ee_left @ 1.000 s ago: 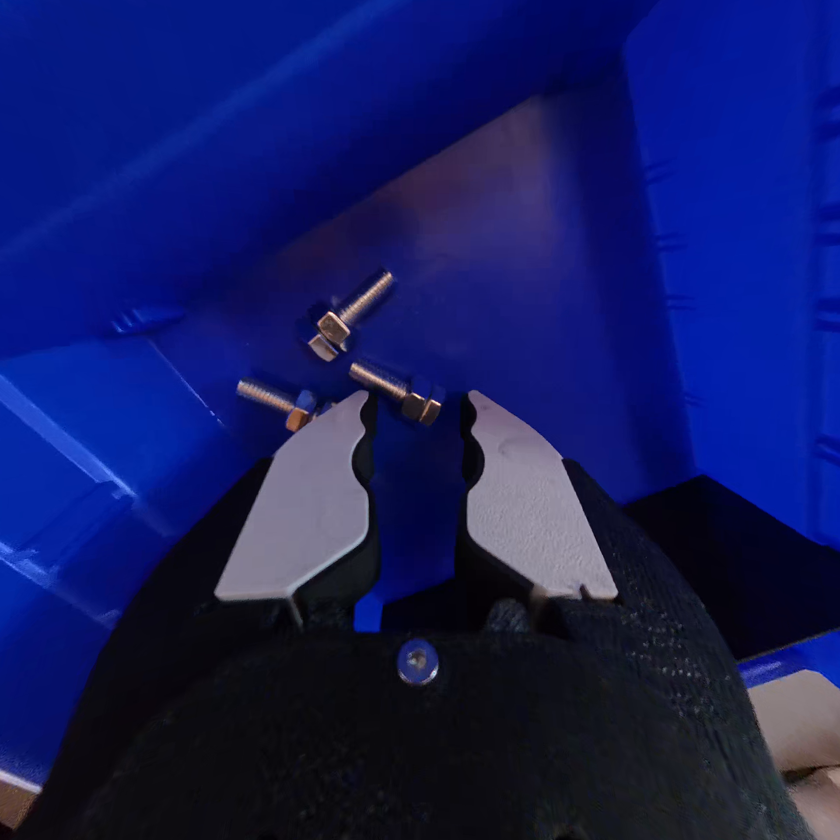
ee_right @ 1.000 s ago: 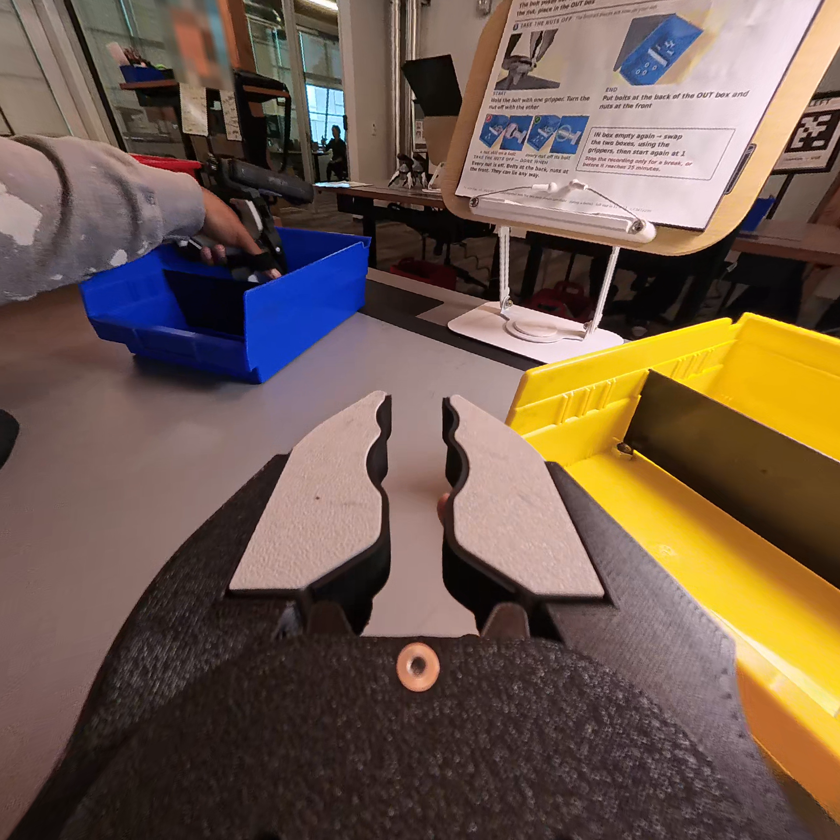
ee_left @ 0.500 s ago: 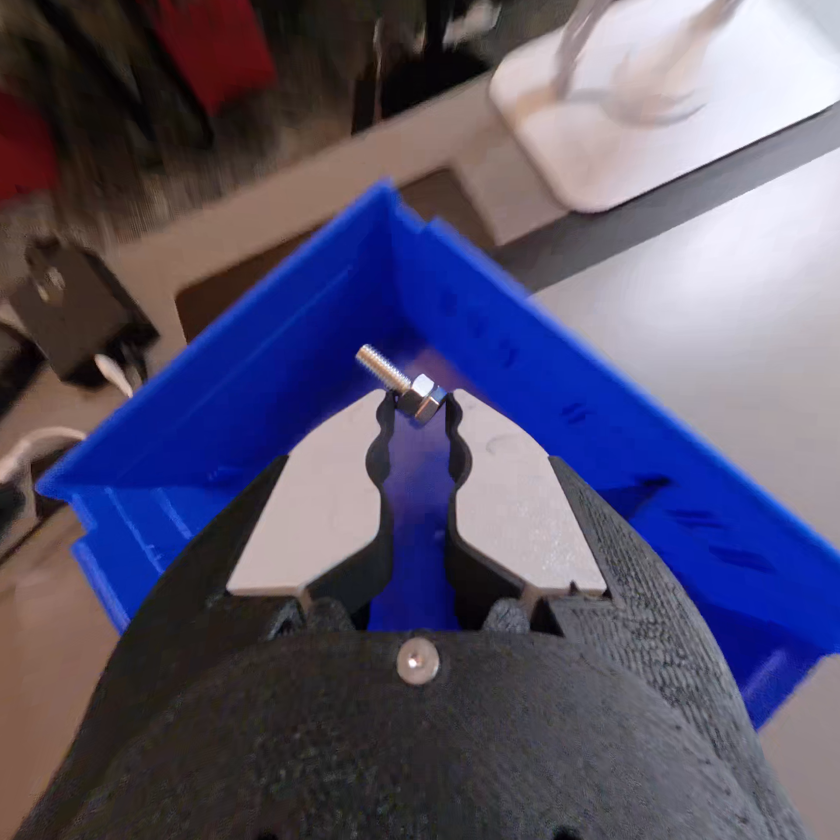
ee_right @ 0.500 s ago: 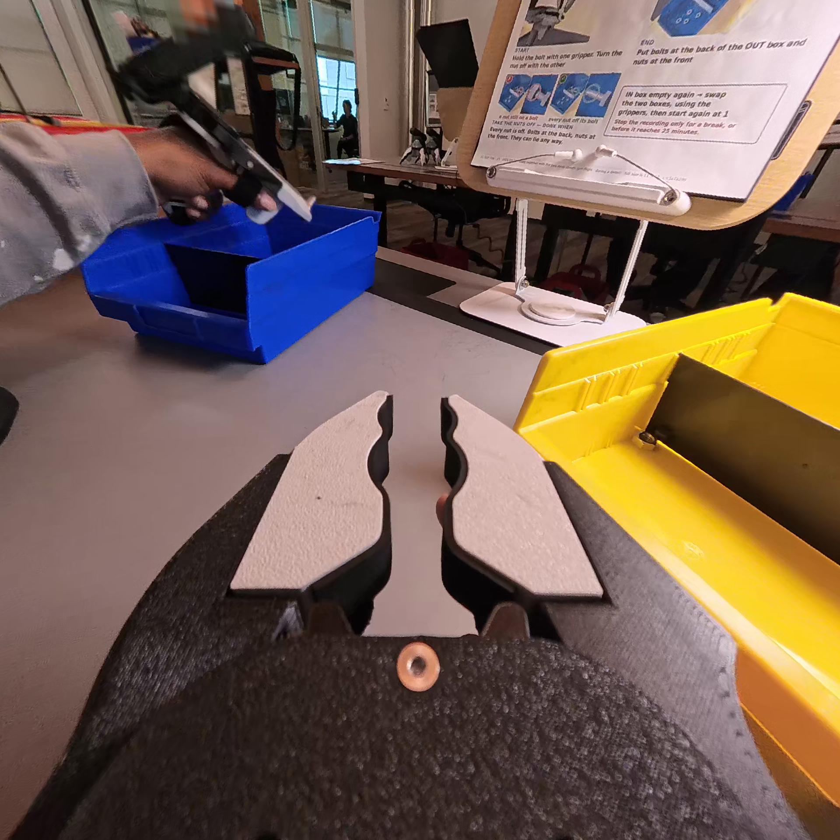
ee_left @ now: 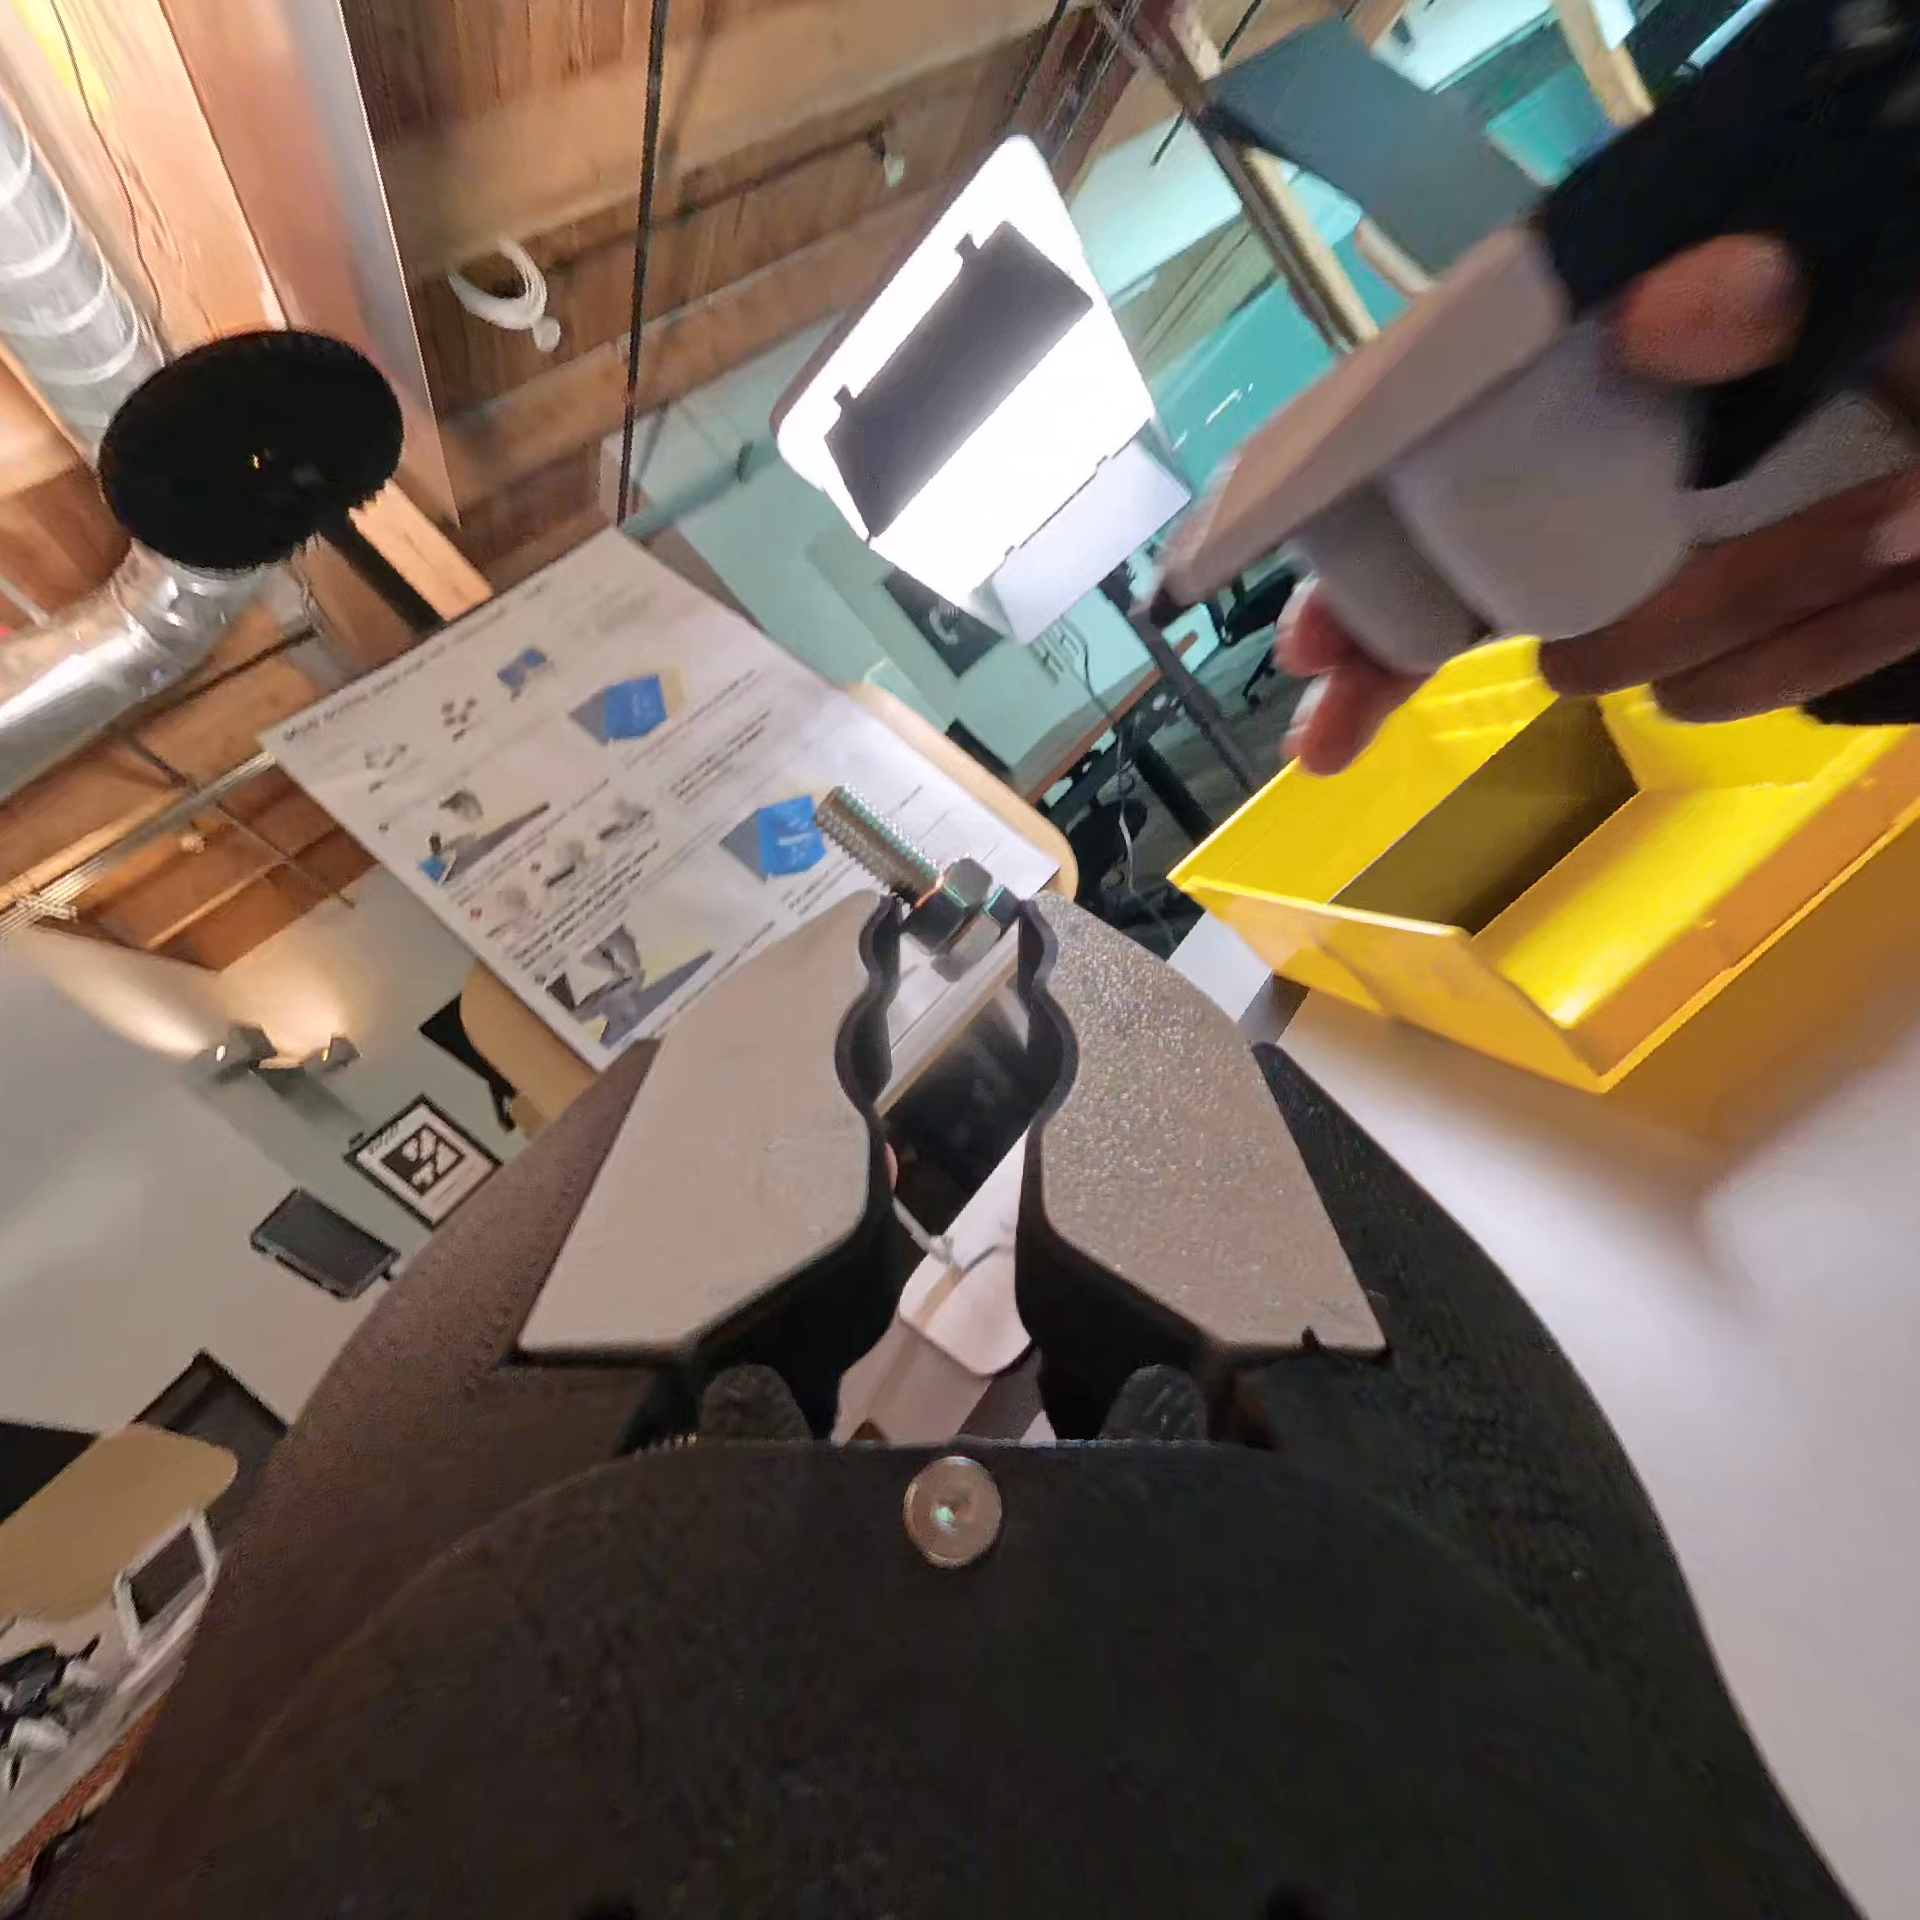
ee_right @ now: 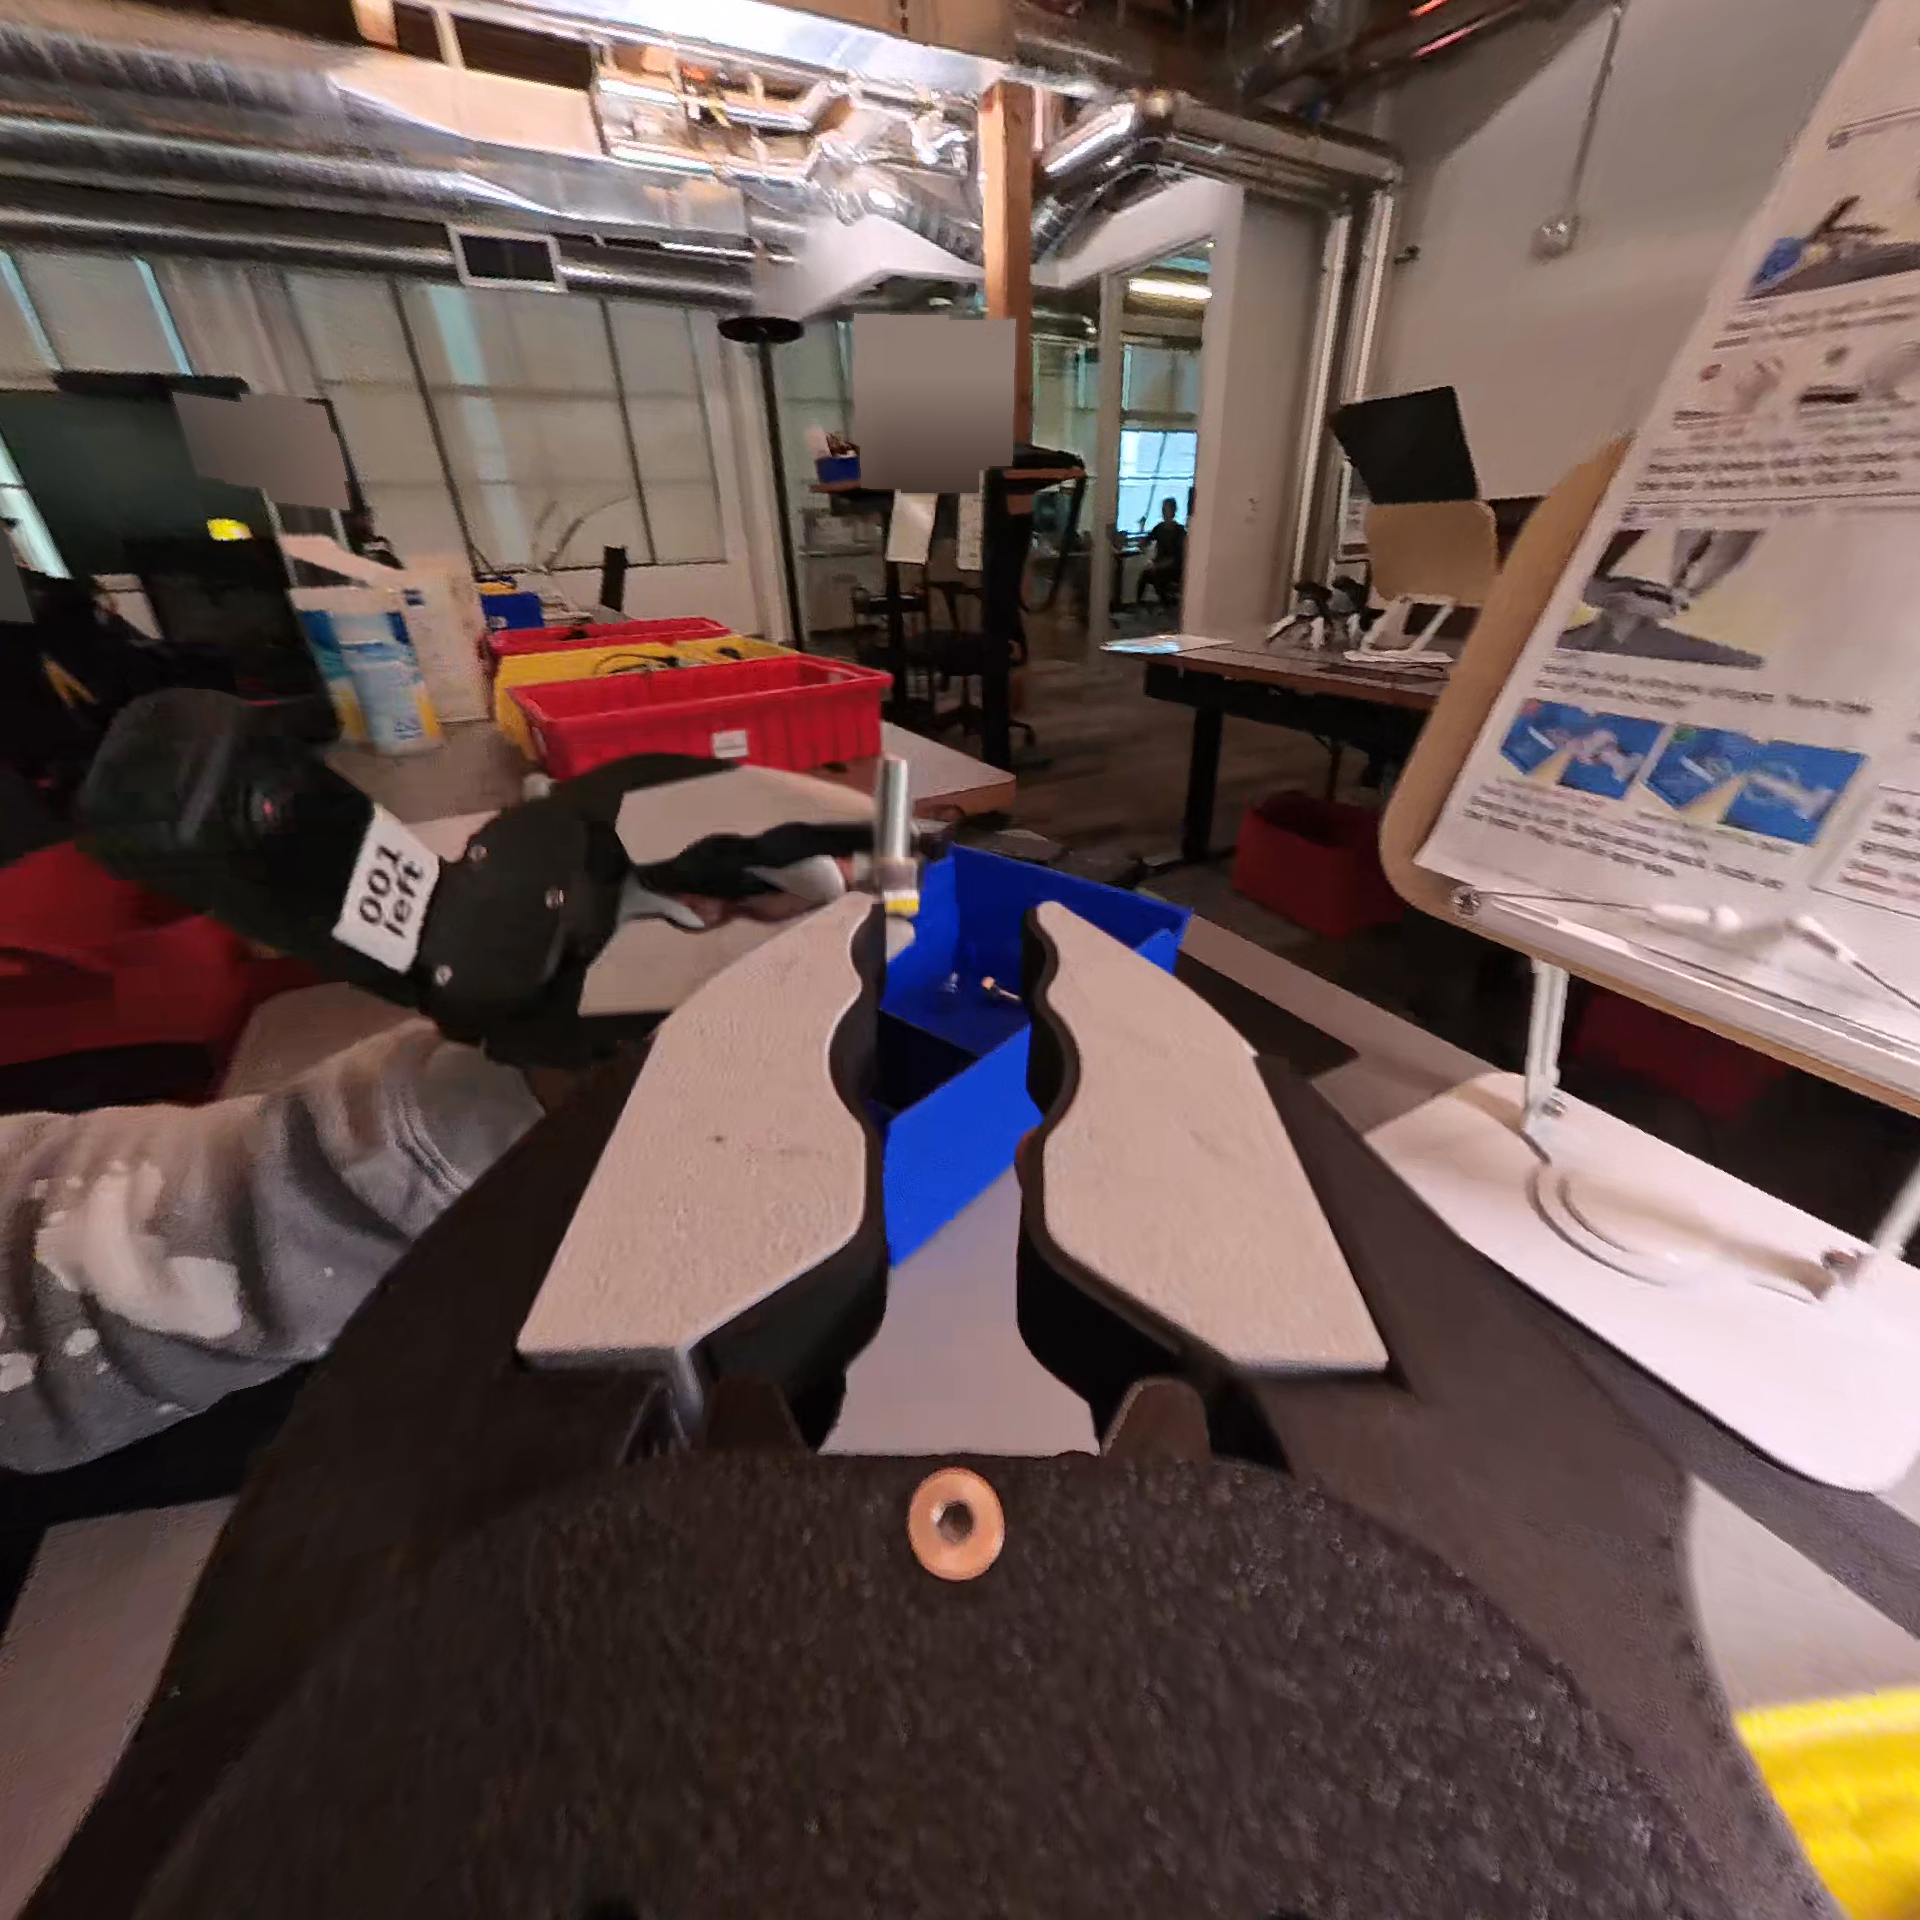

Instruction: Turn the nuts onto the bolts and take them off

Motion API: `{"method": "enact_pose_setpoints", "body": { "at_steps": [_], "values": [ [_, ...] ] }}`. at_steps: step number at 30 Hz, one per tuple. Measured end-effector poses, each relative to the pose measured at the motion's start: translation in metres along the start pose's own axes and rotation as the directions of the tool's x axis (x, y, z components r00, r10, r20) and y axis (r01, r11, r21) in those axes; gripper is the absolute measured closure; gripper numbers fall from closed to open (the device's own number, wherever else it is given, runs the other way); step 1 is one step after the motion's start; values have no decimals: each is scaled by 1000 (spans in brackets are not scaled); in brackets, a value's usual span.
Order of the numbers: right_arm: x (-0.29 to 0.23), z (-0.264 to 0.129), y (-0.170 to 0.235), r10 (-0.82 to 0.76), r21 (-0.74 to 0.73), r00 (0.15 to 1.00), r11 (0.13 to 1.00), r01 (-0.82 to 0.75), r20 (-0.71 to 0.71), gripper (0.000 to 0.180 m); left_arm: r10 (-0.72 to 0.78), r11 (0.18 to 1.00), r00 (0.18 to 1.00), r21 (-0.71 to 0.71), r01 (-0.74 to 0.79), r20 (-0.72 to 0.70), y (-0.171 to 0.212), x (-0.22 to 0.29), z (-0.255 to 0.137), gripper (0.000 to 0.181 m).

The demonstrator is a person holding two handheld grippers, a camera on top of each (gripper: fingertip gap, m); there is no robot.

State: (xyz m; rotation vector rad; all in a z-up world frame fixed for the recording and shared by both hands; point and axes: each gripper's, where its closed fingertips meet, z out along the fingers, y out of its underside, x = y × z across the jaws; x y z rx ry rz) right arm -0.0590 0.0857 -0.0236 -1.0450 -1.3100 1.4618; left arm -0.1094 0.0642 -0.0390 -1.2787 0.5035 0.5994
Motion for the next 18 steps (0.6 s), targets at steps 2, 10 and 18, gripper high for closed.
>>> {"method": "enact_pose_setpoints", "body": {
  "at_steps": [2, 10, 18],
  "values": [
    [-8, 9, 0, 2, -32, 999, 999, -1, 52, 152, 29, 999, 999, 29, -29, -29, -8, 18, 1, 159],
    [-17, 20, 29, 5, -79, 991, 997, 6, 132, 170, 82, 997, 988, 25, -80, -131, -7, 58, 3, 158],
    [-24, -11, 12, 25, 25, 932, 999, -37, 362, 170, -613, 734, 624, -56, 677, -486, -30, 68, -3, 152]
  ]
}}
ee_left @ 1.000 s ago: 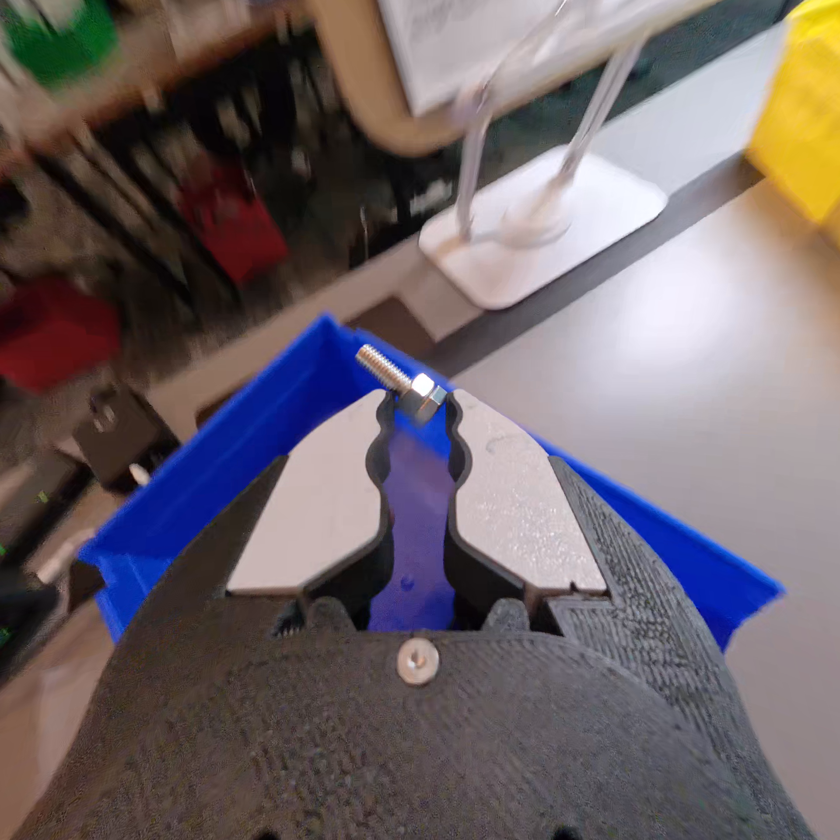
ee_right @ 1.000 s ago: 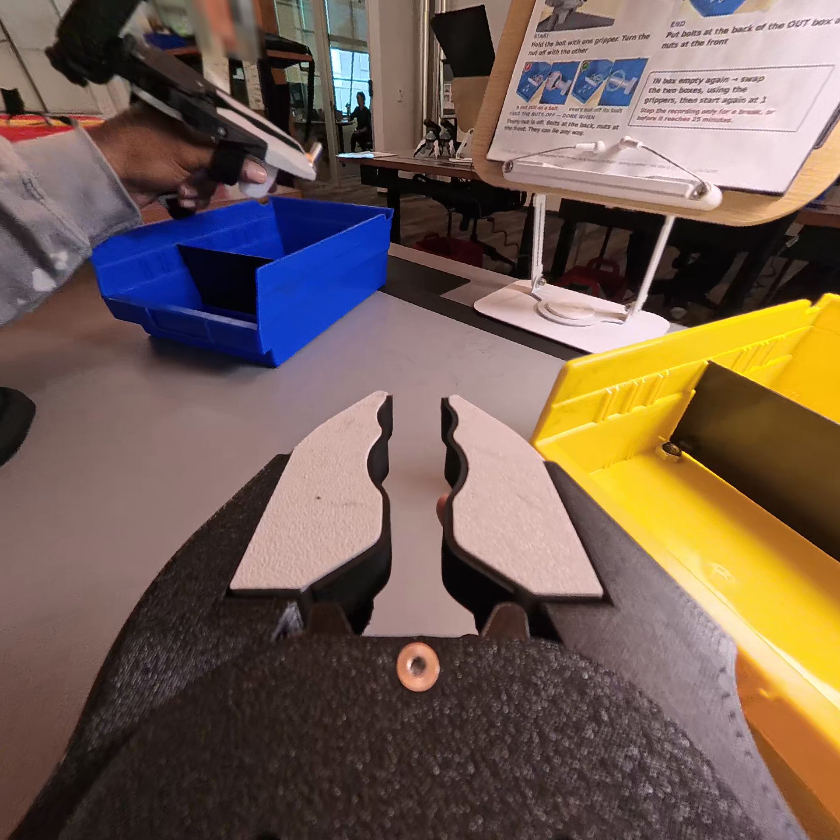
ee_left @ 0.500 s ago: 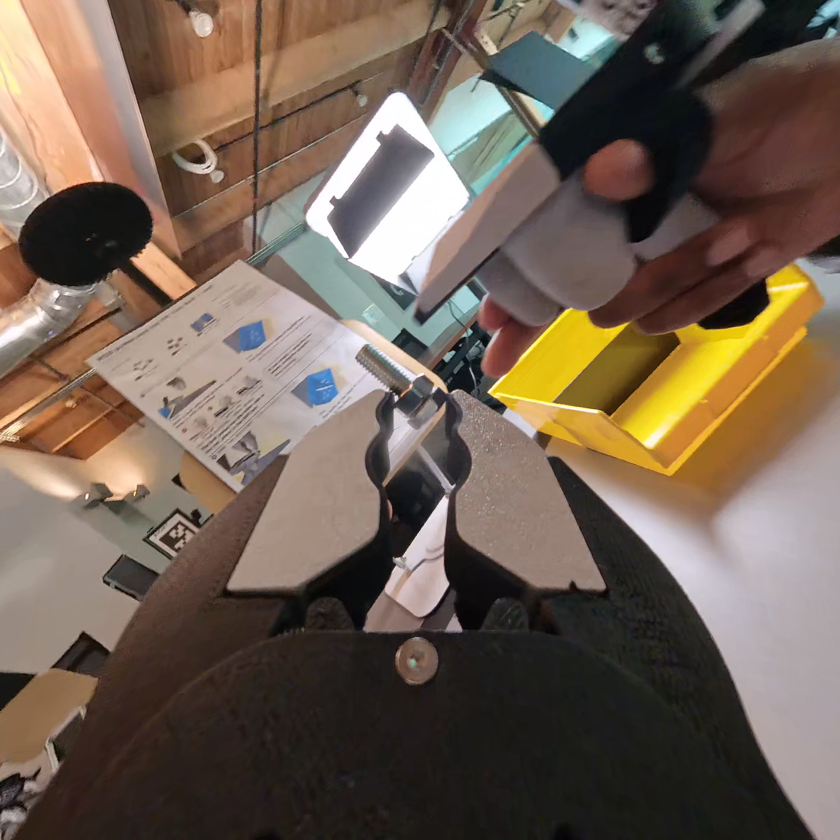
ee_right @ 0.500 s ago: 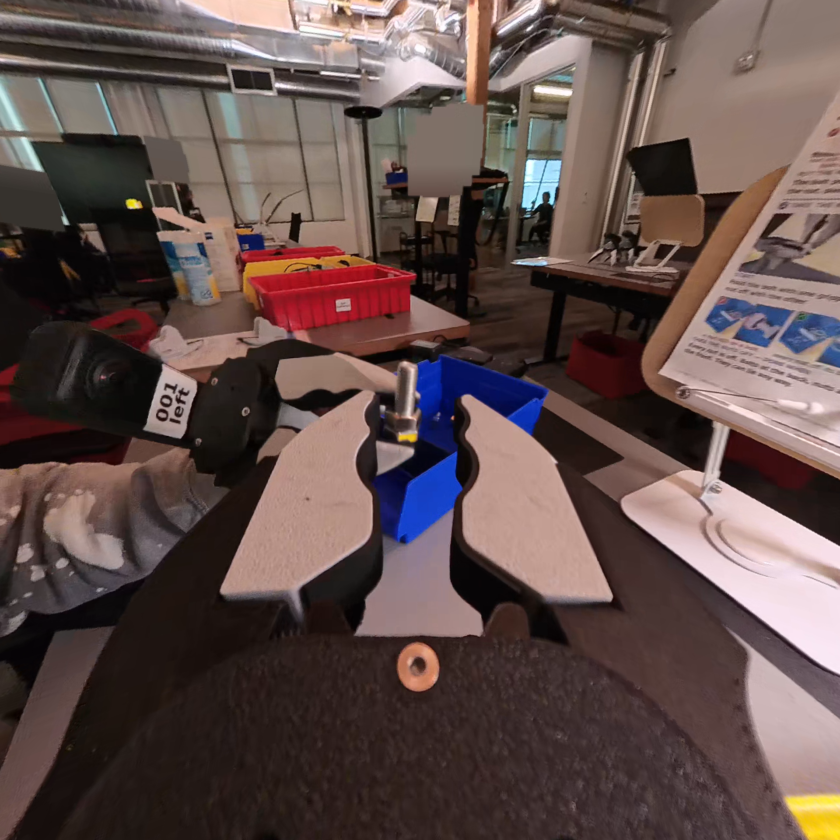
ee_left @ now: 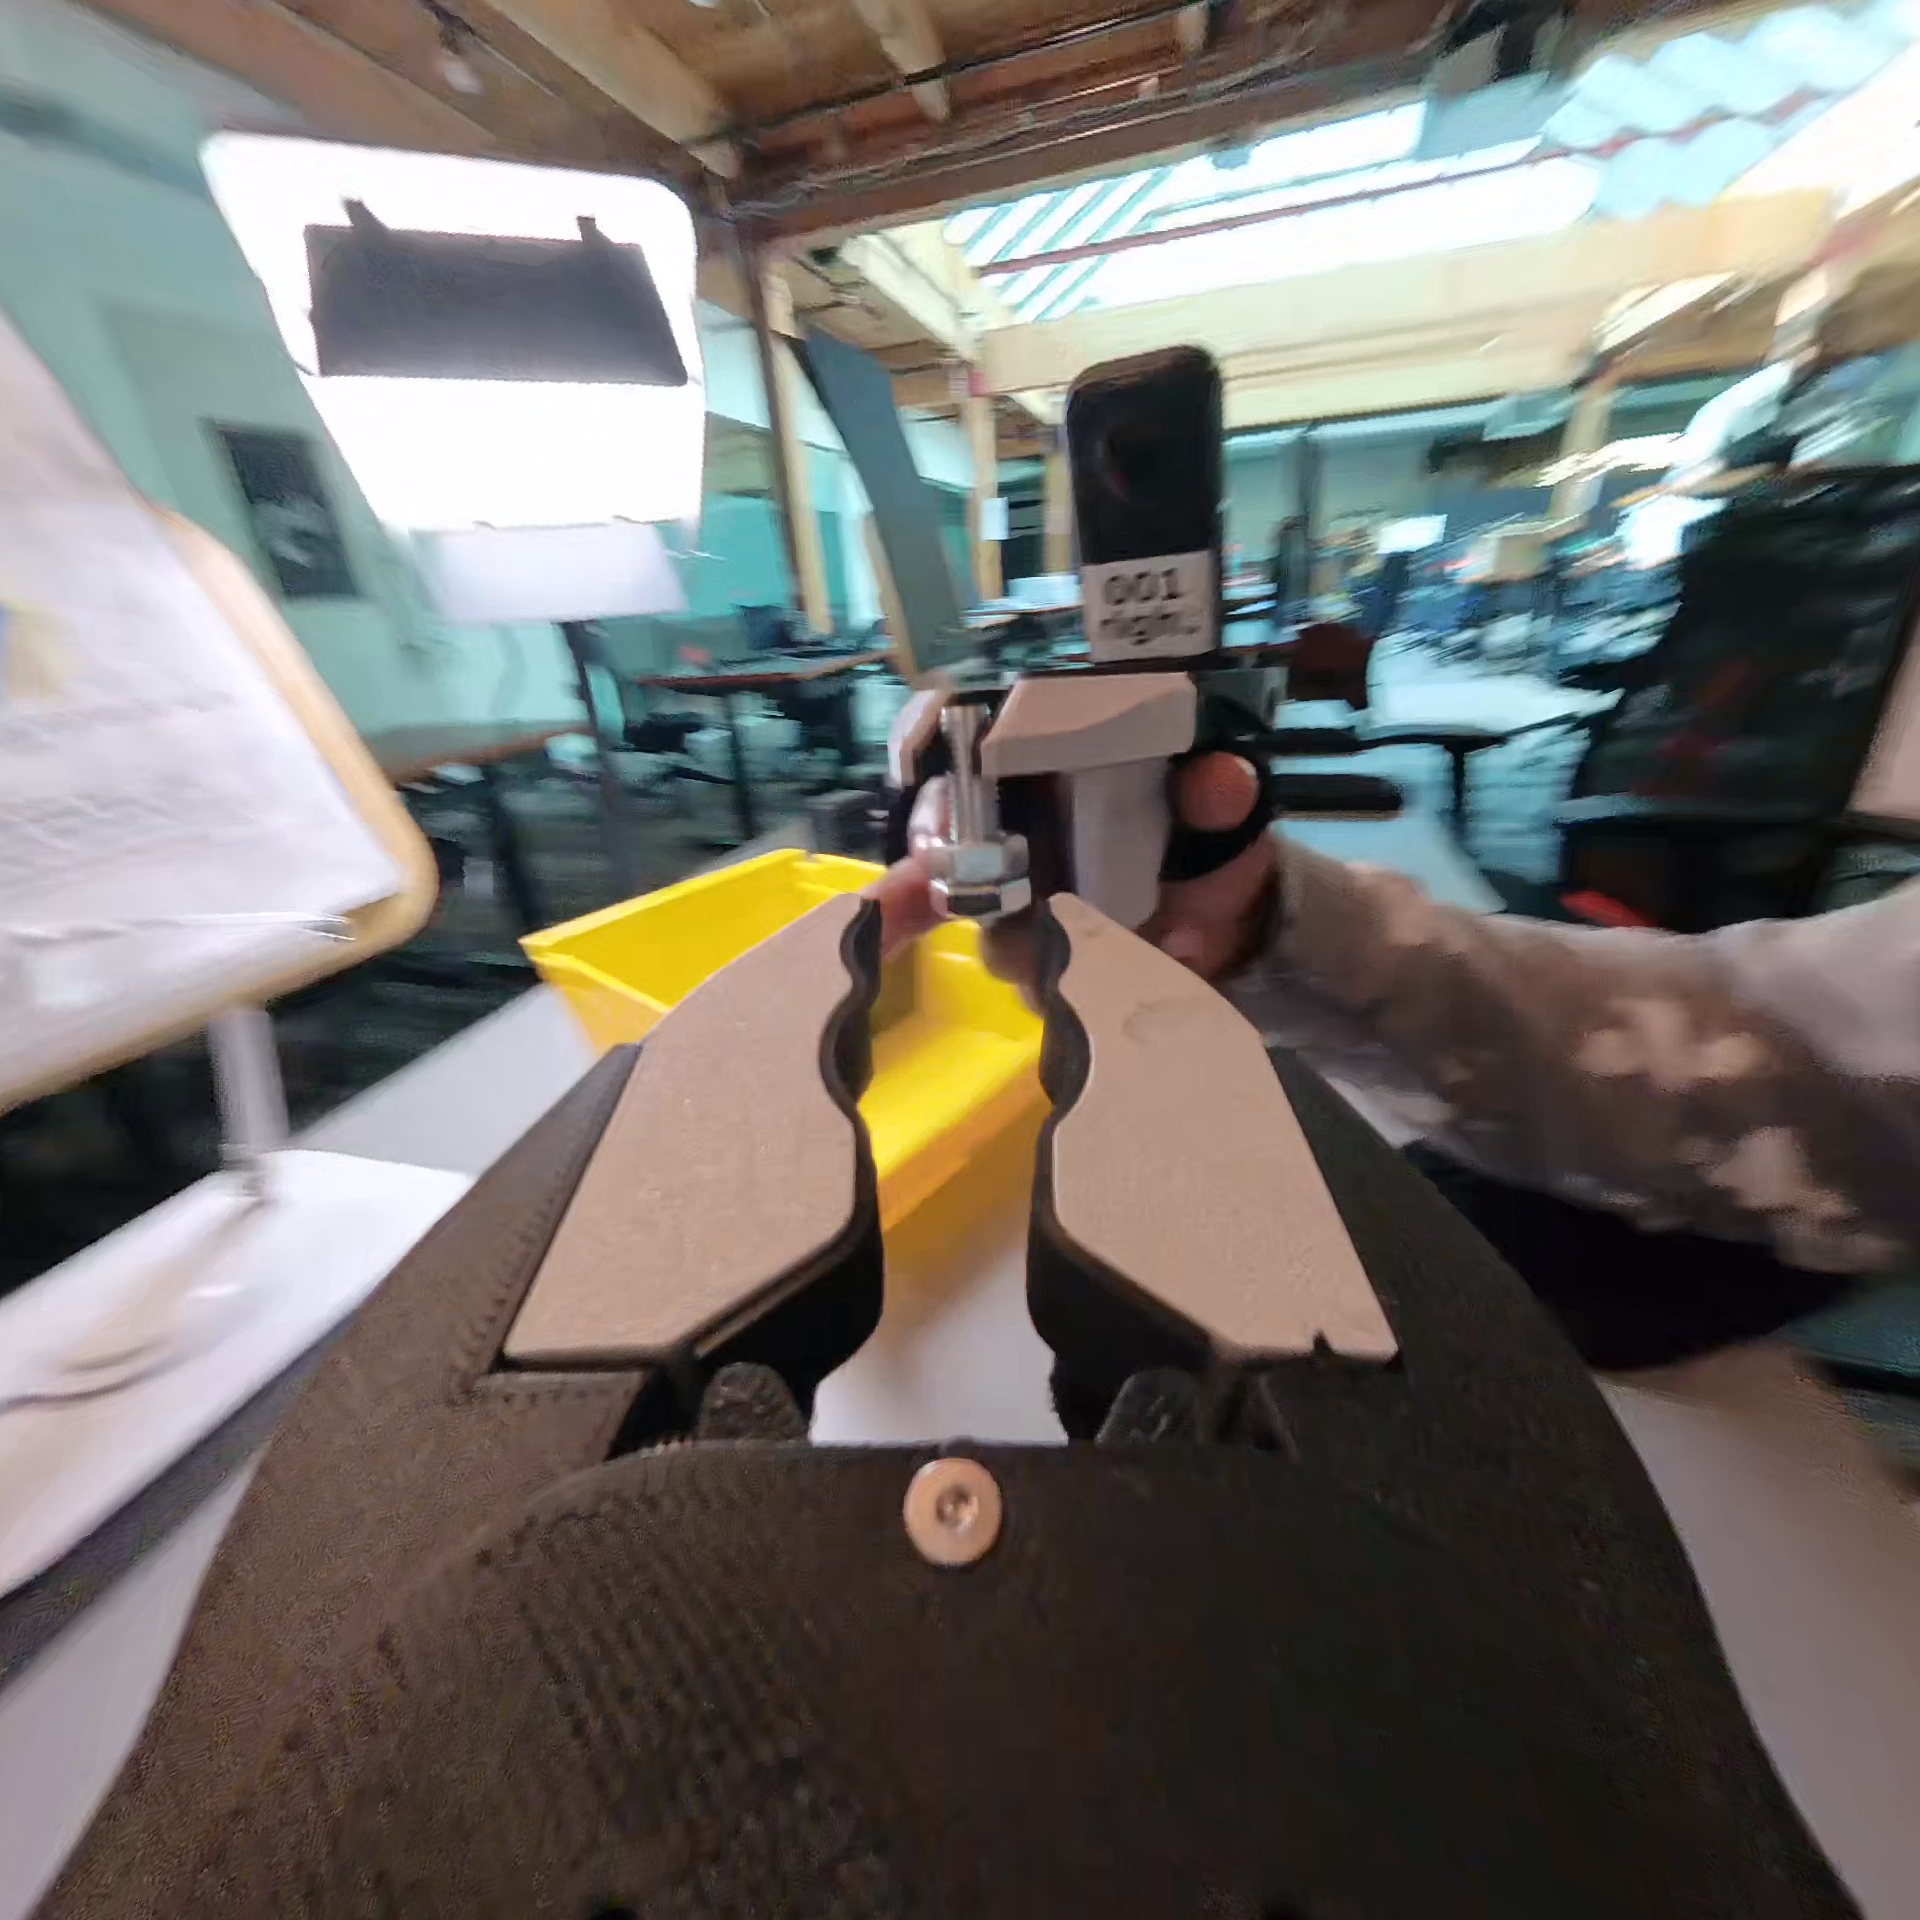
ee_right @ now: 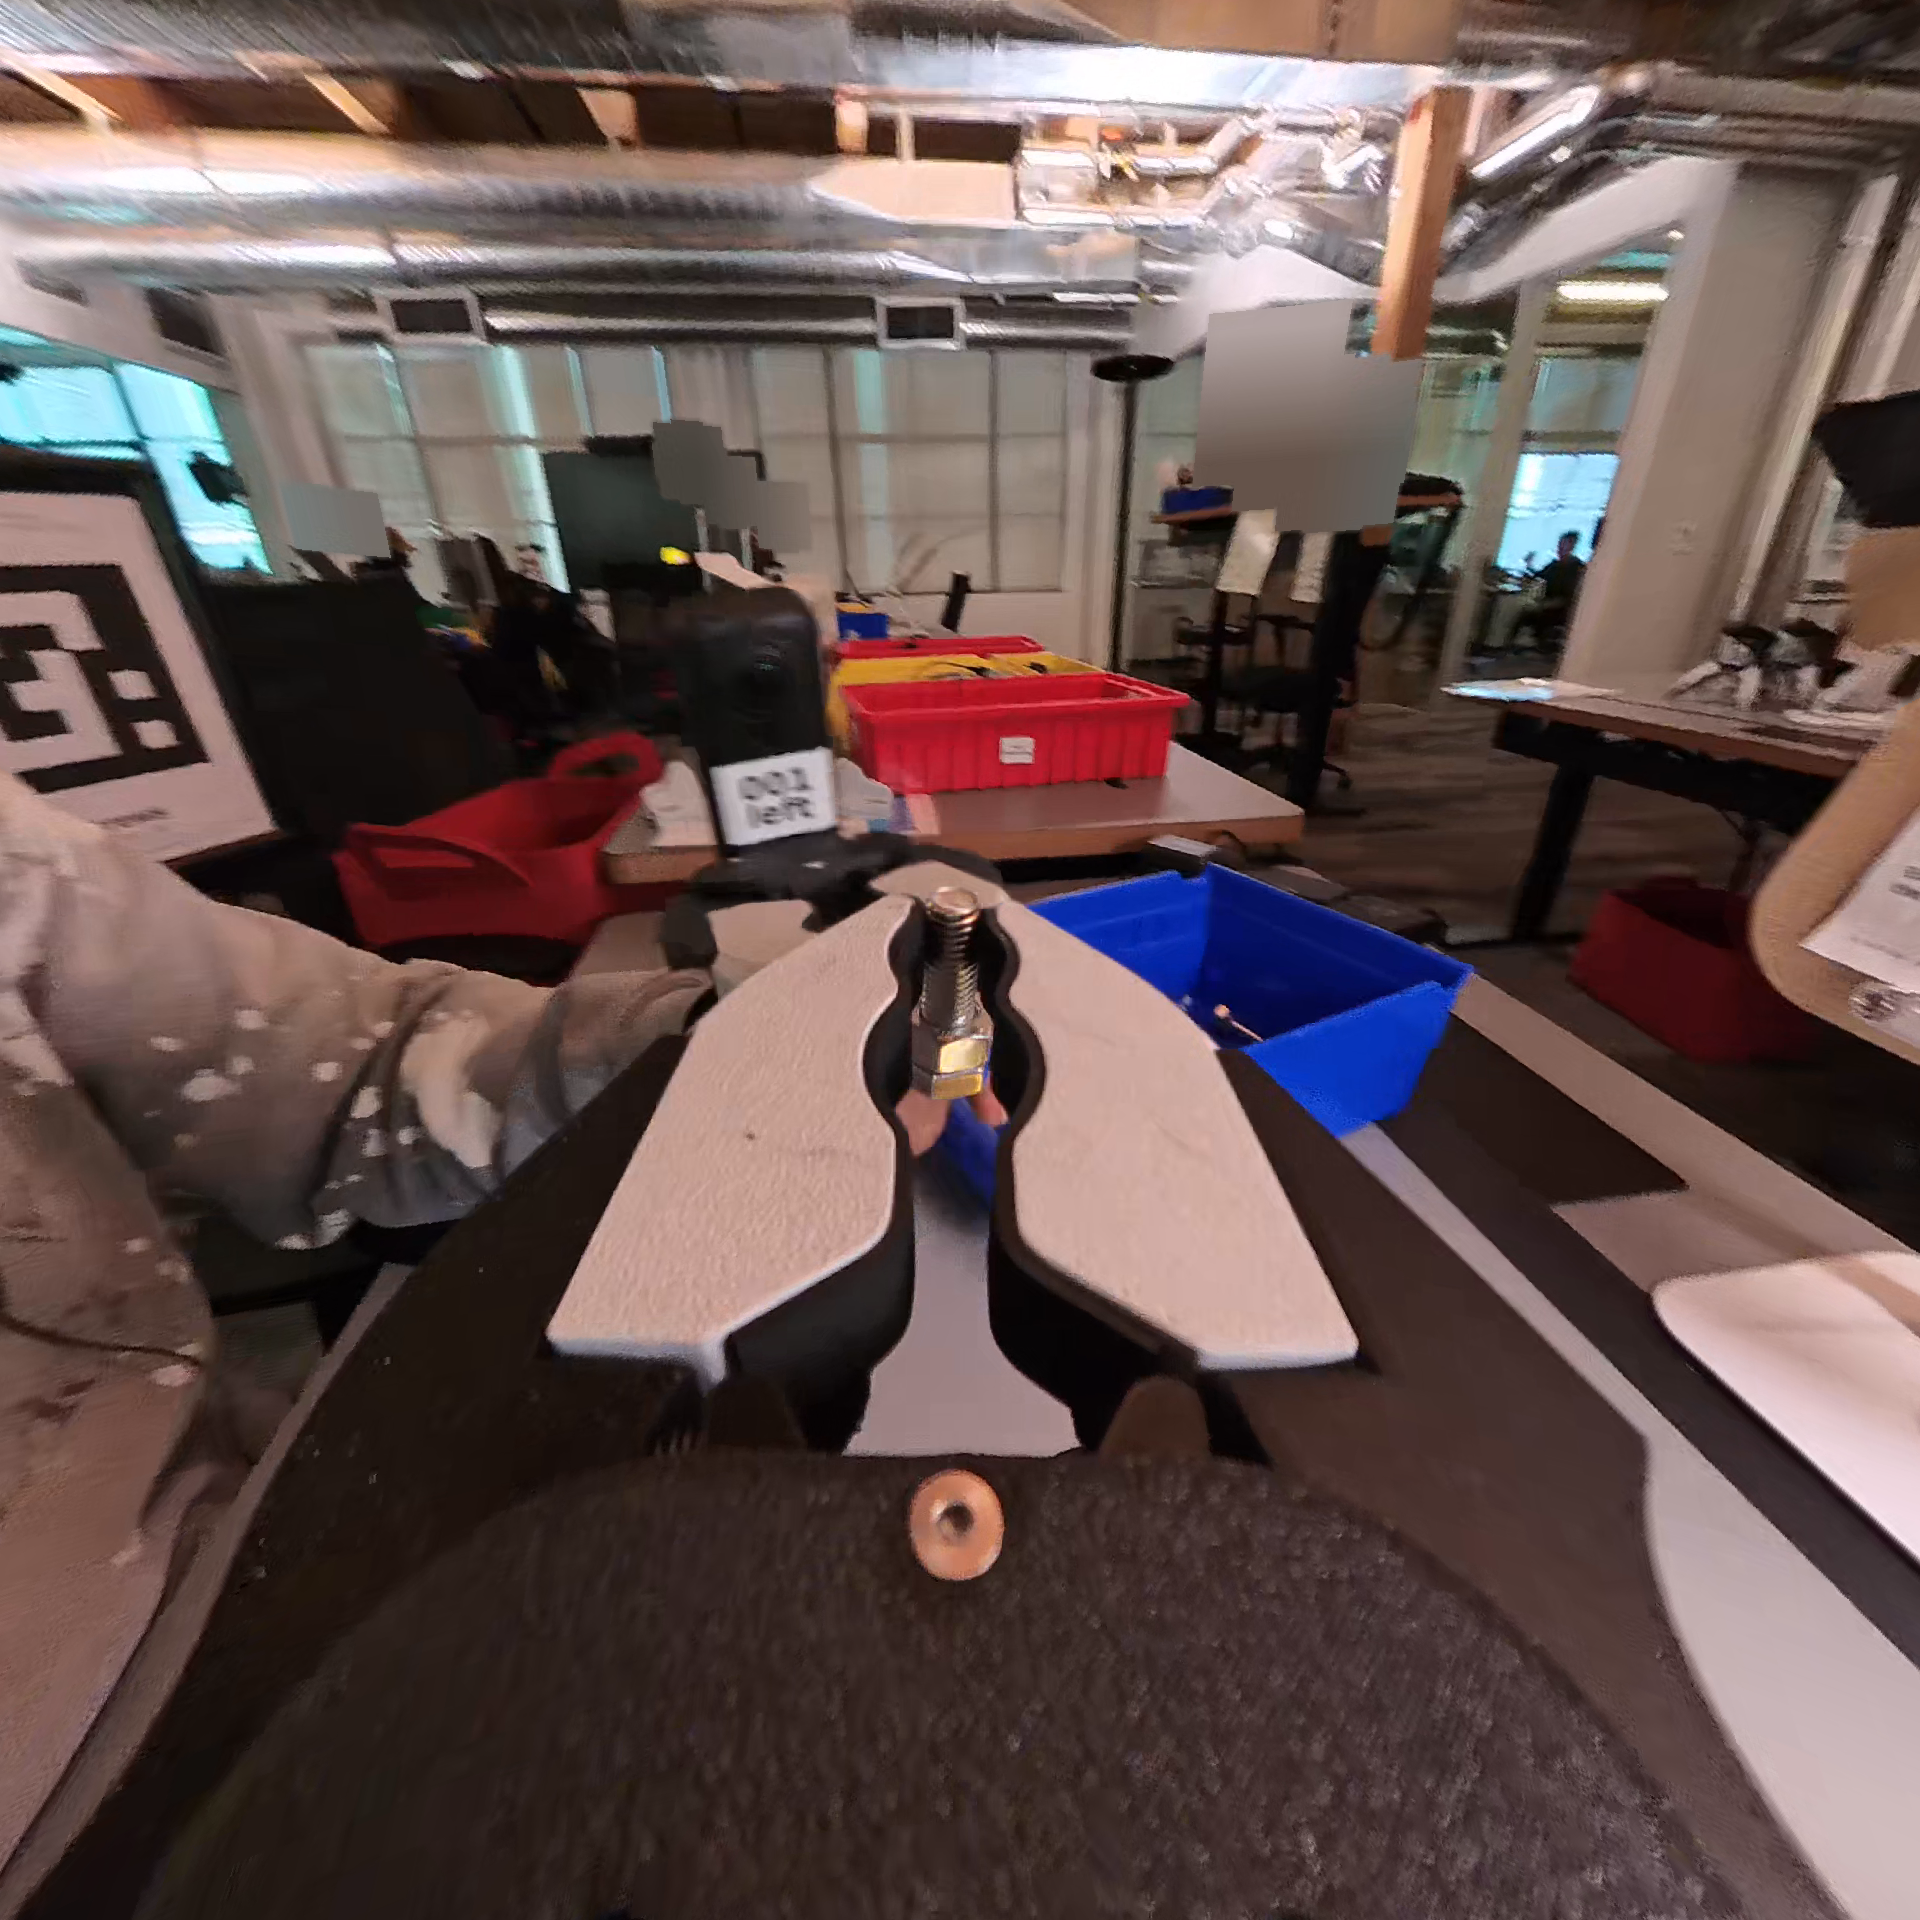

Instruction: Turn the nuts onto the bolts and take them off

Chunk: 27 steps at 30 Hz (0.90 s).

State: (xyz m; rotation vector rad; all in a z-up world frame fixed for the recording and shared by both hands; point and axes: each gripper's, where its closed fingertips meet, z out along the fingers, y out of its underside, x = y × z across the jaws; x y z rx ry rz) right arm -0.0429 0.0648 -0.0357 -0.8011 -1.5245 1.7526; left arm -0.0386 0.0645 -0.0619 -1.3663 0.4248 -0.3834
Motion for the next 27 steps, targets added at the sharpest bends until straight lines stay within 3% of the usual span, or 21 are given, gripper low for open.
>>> {"method": "enact_pose_setpoints", "body": {
  "at_steps": [3, 7, 22, 27],
  "values": [
    [-14, -4, -1, 26, 28, 993, 999, -29, 116, 170, -202, 978, 959, 7, 207, -201, 1, 20, 1, 152],
    [-26, -4, 3, 54, 19, 976, 998, -59, 211, 170, -271, 961, 917, -18, 277, -293, 5, 34, 4, 156],
    [-40, -2, -2, 65, 67, 953, 994, -88, 294, 170, -318, 939, 881, 9, 343, -350, 0, 44, 6, 162],
    [-36, -2, -4, 69, 77, 962, 993, -92, 264, 170, -285, 952, 908, 22, 306, -307, -1, 40, 7, 163]
  ]
}}
